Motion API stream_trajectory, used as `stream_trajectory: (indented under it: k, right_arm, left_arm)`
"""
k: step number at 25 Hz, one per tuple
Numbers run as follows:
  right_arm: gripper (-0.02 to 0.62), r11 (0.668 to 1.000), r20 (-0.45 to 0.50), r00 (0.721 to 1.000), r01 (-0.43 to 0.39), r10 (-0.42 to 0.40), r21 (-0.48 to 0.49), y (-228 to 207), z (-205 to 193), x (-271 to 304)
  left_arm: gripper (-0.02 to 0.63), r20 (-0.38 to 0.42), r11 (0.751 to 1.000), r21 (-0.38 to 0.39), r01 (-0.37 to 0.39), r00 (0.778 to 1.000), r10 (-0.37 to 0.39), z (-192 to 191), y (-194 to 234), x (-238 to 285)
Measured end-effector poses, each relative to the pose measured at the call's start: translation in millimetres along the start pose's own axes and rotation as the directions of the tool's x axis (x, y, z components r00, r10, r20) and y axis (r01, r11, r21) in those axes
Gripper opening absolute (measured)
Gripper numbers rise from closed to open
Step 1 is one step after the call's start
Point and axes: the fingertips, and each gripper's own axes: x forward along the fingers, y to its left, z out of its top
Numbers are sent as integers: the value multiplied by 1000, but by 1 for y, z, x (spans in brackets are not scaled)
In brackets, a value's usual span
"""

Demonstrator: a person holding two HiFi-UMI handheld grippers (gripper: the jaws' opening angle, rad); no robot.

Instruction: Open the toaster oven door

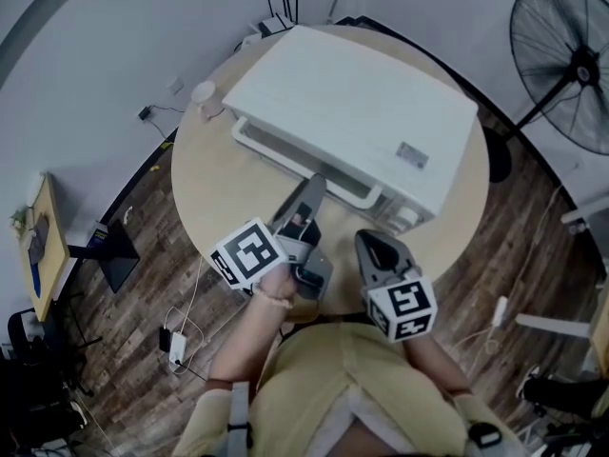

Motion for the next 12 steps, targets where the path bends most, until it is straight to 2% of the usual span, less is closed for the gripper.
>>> stream_trajectory:
  k: [3, 7, 10, 12]
  right_arm:
    - [3, 1000, 8, 1000, 14, -14, -5, 1, 3, 2]
    - [3, 1000, 13, 1000, 27, -27, -2, 3, 6, 7]
    - [3, 999, 25, 999, 32, -31, -8, 3, 7, 11]
    - [3, 999, 27, 999, 31, -31, -10, 4, 9, 13]
  left_arm:
    - [161, -18, 1000, 2, 10, 1000, -10, 3, 0, 2]
    - [161, -31, 998, -26, 58, 998, -59, 3, -4, 7]
    - [161, -55, 1000, 21, 24, 998, -22, 5, 2, 5]
    - [160, -51, 998, -21, 60, 997, -61, 3, -1, 7]
